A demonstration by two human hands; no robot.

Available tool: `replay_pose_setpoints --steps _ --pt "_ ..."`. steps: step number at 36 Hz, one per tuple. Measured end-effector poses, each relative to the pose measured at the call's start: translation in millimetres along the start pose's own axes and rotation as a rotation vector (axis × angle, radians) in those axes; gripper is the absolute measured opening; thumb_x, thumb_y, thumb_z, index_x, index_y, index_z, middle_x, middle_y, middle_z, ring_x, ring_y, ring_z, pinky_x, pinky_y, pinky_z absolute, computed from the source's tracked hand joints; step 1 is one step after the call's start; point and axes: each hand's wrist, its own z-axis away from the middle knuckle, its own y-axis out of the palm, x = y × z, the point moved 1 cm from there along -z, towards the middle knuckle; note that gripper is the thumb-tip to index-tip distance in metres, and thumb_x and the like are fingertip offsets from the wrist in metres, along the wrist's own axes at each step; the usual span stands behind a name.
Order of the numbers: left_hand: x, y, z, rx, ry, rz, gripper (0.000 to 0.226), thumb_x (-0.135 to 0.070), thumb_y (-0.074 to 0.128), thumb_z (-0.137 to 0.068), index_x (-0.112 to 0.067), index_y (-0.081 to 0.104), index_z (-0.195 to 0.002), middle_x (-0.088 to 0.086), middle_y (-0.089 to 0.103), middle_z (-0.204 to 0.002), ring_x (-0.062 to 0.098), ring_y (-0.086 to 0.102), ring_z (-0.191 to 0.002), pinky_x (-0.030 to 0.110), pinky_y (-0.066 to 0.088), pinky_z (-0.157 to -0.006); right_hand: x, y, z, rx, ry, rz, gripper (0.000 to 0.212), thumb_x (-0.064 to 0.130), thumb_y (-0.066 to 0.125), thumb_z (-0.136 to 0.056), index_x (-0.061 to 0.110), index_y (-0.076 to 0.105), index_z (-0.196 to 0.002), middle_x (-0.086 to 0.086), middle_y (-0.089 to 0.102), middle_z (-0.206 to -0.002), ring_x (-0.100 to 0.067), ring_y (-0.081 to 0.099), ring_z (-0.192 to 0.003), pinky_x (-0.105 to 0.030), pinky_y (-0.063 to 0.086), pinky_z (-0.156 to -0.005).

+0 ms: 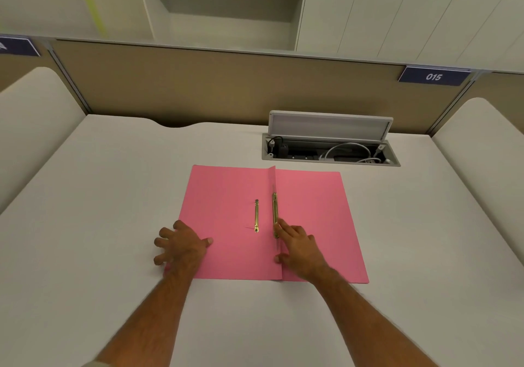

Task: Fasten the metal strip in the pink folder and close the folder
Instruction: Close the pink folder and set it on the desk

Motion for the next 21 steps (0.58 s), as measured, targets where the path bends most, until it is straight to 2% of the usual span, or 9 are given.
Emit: replay_pose_setpoints --steps 4,15,21 --pt "-2.0 1.1 0.1 -0.001 -0.007 0.014 0.1 -0.062 0.081 -0.071 -0.013 0.035 -0.144 0.019 0.037 -0.143 0.037 0.039 -0.132 0.055 0.044 -0.103 -3.6 5.2 -2.3 0.028 0.008 0.059 0.084 0.043 0.065 -0.091 0.024 0.02 -0.16 0.01 0.014 -0.169 -0.02 0.023 -0.149 -0.045 0.029 -0.113" --pt "-3.1 -6.1 -7.0 0.028 -0.018 0.074 0.1 -0.058 0.087 -0.065 -0.013 0.036 -0.138 0.02 0.04 -0.139 0.04 0.047 -0.126 0.05 0.039 -0.103 -0.5 4.3 -9.8 0.075 0.021 0.137 0.082 0.047 0.06 -0.094 0.021 0.018 -0.16 0.007 0.015 -0.169 -0.023 0.021 -0.15 -0.051 0.029 -0.113" --pt "-7.2 -5.2 -1.8 0.001 -0.031 0.034 0.096 -0.06 0.085 -0.067 -0.011 0.04 -0.138 0.019 0.043 -0.142 0.037 0.039 -0.134 0.051 0.037 -0.106 4.4 5.4 -13.3 0.091 0.051 0.154 0.082 0.047 0.059 -0.095 0.019 0.016 -0.16 0.005 0.014 -0.169 -0.025 0.021 -0.15 -0.054 0.03 -0.113"
